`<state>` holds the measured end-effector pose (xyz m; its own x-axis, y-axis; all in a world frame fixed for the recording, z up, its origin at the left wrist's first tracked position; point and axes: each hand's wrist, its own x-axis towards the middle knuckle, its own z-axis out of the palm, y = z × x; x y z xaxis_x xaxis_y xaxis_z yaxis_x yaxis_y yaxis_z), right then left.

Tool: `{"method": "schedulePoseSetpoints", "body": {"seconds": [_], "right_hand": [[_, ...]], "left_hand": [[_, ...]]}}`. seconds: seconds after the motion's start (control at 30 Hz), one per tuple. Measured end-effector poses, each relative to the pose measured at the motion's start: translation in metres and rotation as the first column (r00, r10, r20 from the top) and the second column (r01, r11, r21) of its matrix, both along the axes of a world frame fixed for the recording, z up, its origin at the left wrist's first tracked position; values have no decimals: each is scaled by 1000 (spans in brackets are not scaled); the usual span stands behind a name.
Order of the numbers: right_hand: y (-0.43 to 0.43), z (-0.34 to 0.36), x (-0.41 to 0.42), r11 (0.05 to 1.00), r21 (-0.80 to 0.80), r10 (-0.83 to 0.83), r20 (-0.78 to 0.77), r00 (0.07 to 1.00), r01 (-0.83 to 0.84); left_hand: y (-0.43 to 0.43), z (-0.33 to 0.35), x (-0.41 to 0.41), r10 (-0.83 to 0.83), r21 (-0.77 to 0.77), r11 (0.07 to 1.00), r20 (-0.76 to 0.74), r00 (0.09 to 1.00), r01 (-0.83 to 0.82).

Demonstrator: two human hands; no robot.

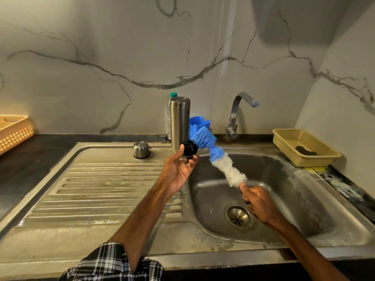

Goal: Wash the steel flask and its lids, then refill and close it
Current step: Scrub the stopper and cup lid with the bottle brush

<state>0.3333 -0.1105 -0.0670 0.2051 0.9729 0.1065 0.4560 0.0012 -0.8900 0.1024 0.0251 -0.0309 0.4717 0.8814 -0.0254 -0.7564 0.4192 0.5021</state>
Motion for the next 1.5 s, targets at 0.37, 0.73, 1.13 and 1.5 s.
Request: {"method": "schedulePoseSetpoints", "body": {"seconds": [0.37,0.73,1.13,1.5], "right_hand": [[-6,3,-5,1000,18,22,22,1000,-23],[-1,-4,0,998,57,-34,184,982,24],[3,-7,6,991,105,-110,228,967,88],[1,-8,4,996,79,-59,209,976,43]], "left_hand": [[-2,2,0,103,169,983,-178,979,-73],[-1,-7,3,248,415,907,-392,886,-70],[-2,-11,3,352,580,815,-499,792,3],[0,-12,1,333,570,821,-487,808,5]]}}
